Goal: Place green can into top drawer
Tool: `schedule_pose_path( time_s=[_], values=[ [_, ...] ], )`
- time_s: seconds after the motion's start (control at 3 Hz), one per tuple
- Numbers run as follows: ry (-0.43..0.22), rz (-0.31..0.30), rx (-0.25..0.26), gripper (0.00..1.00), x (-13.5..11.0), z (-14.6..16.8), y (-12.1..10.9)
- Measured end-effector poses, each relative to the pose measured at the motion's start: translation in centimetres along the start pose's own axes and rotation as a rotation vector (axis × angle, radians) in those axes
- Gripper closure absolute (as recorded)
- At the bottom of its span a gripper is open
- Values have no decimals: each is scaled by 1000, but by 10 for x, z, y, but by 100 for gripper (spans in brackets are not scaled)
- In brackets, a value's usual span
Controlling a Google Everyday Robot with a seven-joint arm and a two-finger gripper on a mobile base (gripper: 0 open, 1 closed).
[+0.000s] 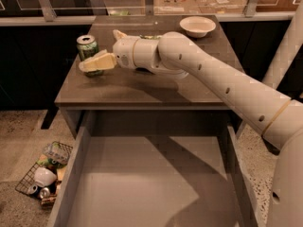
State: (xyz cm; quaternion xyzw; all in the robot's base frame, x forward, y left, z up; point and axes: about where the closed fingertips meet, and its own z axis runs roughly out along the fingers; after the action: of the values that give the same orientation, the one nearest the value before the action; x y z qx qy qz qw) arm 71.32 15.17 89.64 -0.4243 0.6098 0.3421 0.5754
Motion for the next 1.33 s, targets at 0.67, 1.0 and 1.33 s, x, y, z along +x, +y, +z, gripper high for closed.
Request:
schedule_pose_path(
  time_s=[0.67, 1.0, 1.33],
  values=[
    [-35, 1, -42, 19, -10, 38, 13],
    [-36, 1, -48, 49, -10, 41, 16],
    [-36, 1, -51, 72, -11, 43, 18]
  ],
)
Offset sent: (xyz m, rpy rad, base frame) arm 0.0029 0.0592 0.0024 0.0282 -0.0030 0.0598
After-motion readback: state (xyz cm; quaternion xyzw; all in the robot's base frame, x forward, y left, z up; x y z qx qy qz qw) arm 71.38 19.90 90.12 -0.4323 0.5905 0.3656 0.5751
